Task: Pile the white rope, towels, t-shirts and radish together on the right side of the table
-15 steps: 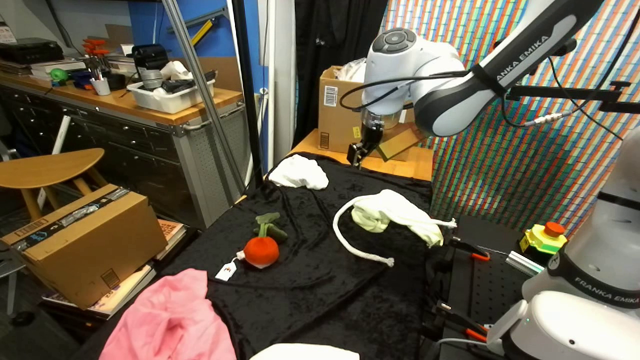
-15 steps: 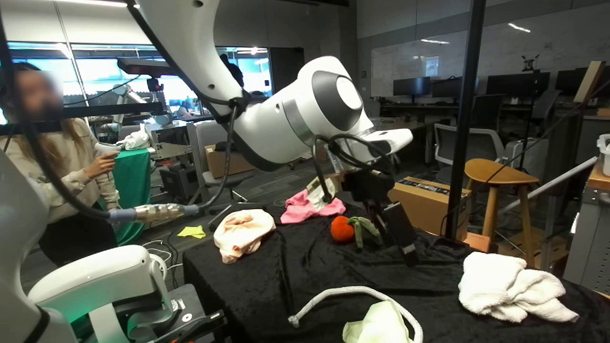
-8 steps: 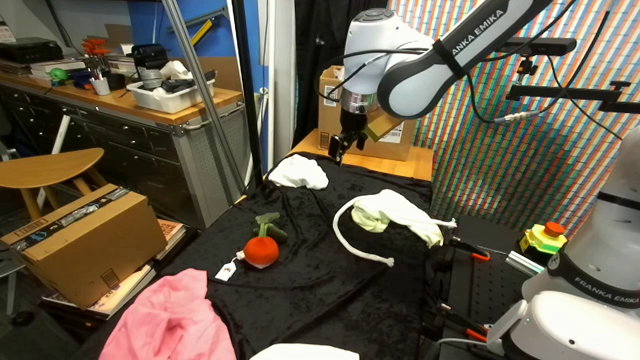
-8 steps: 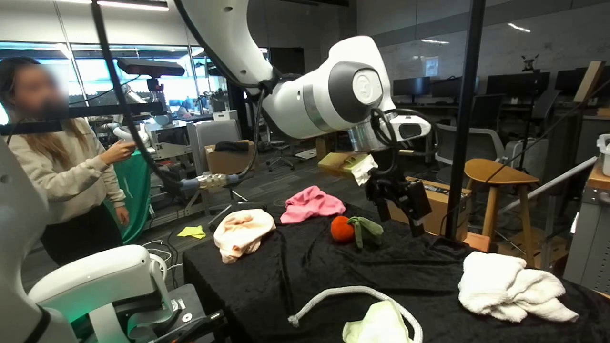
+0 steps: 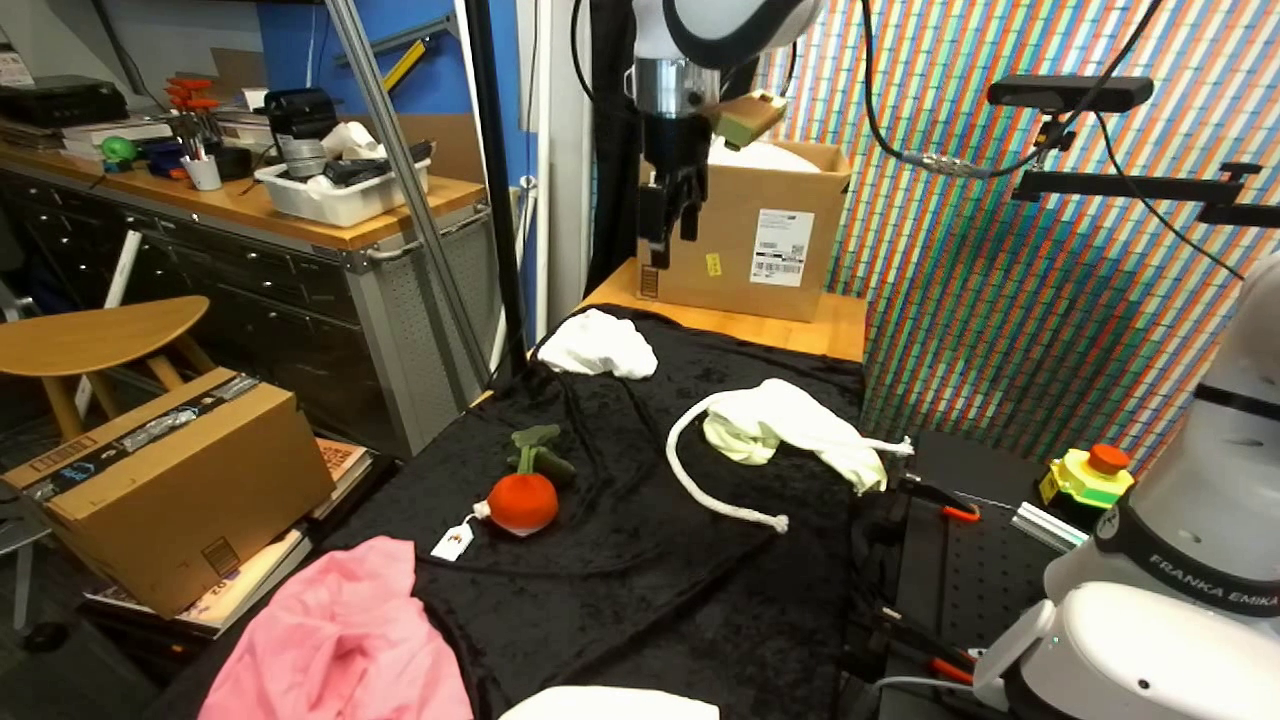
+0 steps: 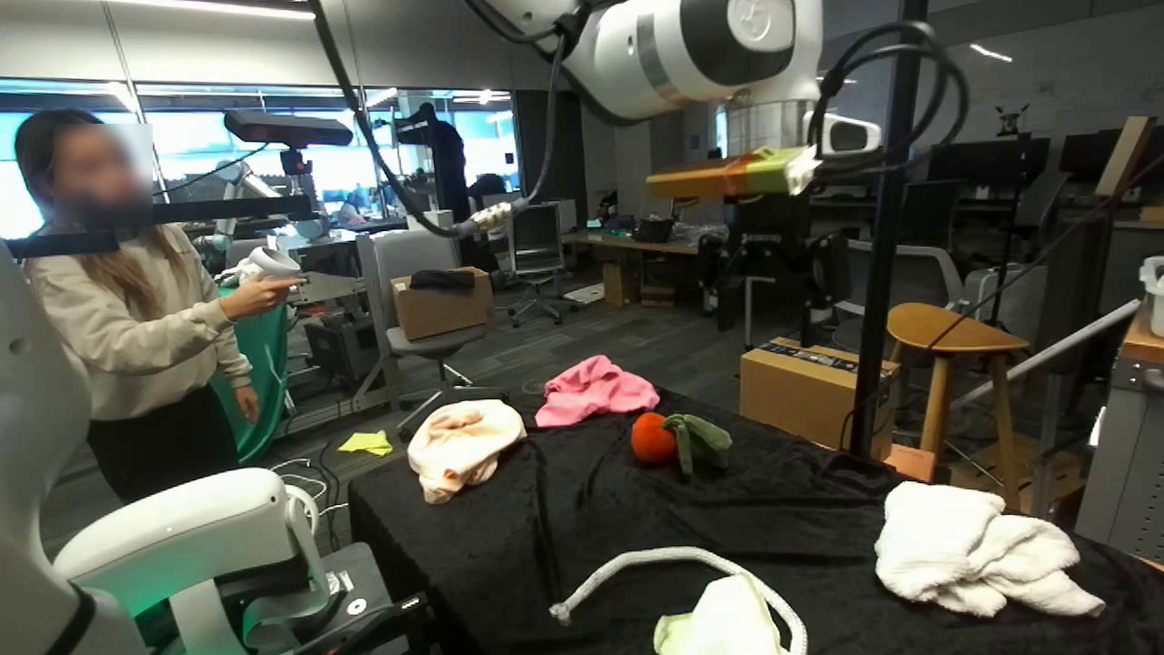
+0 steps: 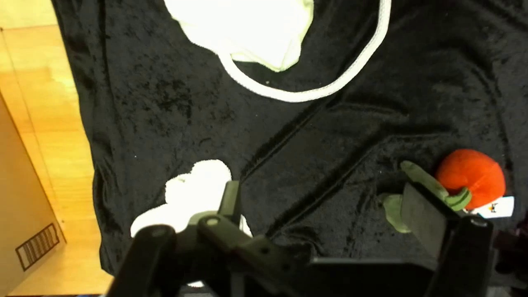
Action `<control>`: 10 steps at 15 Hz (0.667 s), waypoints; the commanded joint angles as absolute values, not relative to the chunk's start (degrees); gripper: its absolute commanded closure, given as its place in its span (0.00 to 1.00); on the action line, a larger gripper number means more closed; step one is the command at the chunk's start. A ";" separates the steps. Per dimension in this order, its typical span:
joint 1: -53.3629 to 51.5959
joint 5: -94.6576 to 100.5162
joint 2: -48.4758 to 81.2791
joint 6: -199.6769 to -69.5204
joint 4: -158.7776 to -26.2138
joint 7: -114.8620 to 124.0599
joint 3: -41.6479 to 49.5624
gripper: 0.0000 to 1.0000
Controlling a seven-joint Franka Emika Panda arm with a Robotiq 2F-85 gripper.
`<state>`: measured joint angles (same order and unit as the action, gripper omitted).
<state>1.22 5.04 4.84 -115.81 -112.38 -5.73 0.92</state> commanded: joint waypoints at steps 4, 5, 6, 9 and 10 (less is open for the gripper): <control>5.52 2.49 17.40 -98.31 -88.66 -20.78 2.97 0.00; 6.09 2.23 19.28 -97.29 -86.16 -21.94 2.90 0.00; 6.54 2.00 20.99 -96.58 -83.99 -22.62 2.75 0.00; 7.50 1.15 25.70 -96.96 -79.18 -23.22 2.29 0.00; 7.66 1.03 27.00 -98.04 -78.38 -22.58 2.22 0.00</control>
